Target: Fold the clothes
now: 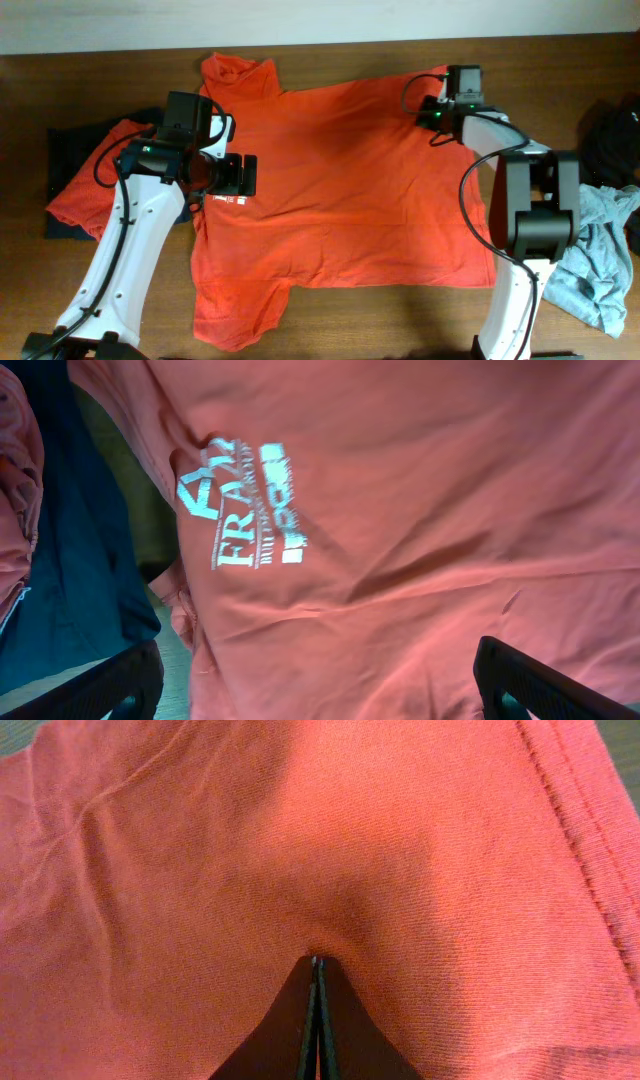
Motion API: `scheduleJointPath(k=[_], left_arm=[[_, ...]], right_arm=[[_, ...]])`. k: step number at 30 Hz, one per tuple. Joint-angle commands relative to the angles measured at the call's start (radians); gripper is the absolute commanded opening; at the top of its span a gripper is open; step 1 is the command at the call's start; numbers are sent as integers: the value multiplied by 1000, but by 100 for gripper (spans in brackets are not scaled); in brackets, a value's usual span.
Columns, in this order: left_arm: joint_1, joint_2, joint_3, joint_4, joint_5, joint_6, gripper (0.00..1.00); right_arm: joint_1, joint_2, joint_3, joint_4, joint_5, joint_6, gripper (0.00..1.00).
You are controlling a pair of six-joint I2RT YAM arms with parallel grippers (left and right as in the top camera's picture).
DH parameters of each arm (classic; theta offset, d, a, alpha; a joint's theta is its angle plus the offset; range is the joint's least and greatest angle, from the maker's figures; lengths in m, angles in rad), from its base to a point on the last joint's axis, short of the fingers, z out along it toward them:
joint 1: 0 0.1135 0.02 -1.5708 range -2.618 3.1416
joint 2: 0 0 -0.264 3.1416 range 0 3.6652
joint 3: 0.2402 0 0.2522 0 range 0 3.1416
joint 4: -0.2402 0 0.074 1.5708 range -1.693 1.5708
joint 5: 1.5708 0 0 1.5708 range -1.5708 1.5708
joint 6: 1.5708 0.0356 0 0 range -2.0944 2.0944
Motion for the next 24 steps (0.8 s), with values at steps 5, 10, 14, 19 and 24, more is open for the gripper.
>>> scheduleJointPath(k=[5, 10, 14, 19, 24], left_arm=[[6, -5, 1, 3, 14, 19, 99], [6, -5, 1, 6, 14, 20, 99], [6, -5, 1, 6, 14, 20, 99], [6, -5, 1, 14, -10, 21, 99], [6, -16, 51, -2, -95, 63, 99]], right_arm=[[-100, 48, -14, -60, 141, -57, 4], [-105, 47, 16, -89, 142, -76, 4], [-111, 47, 68, -140, 149, -76, 4], [-116, 20, 208, -319, 148, -77, 5], [-131, -91, 351, -517, 108, -88, 27]])
